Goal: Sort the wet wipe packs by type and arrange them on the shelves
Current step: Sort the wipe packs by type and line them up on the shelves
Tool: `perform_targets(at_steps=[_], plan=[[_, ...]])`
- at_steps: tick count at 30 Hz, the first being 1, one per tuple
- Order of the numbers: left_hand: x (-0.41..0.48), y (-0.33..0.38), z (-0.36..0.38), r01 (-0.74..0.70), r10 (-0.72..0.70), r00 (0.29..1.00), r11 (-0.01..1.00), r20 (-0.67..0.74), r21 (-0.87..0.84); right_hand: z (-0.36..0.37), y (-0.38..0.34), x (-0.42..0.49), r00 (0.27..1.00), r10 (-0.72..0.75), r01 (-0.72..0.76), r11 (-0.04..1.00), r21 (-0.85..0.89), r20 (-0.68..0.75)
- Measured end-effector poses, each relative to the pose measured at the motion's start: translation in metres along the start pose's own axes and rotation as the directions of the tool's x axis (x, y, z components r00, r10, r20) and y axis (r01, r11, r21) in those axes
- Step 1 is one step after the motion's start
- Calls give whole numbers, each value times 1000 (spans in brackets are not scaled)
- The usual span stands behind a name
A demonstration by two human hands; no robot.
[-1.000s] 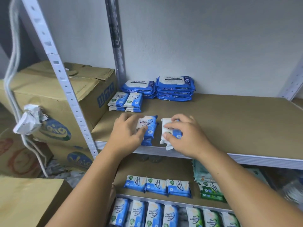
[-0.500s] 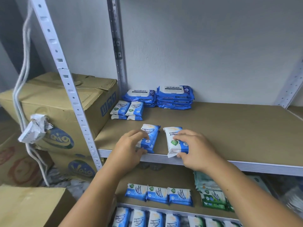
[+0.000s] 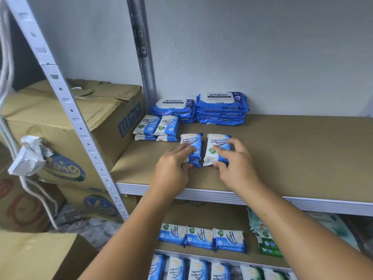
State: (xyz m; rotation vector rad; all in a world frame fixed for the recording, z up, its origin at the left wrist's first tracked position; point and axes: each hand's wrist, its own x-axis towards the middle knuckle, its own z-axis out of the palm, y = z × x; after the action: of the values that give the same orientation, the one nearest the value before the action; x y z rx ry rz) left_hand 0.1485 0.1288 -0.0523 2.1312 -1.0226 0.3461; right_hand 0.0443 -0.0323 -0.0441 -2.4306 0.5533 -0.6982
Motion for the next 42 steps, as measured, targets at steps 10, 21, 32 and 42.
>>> perform_targets(at_steps=[10, 21, 32, 42], plan=[[59, -28, 19, 13, 34, 991, 936, -129, 353, 31, 7, 67, 1000, -3, 4, 999, 32, -18], [84, -43, 27, 84, -53, 994, 920, -92, 382, 44, 11, 111, 1000, 11, -11, 1000, -22, 17], [79, -46, 25, 63, -24, 993, 929, -112, 364, 41, 4, 93, 999, -16, 15, 1000, -11, -34], [29, -7, -10, 202, -189, 978, 959, -82, 201, 0, -26, 28, 1000, -14, 13, 1000, -17, -28]])
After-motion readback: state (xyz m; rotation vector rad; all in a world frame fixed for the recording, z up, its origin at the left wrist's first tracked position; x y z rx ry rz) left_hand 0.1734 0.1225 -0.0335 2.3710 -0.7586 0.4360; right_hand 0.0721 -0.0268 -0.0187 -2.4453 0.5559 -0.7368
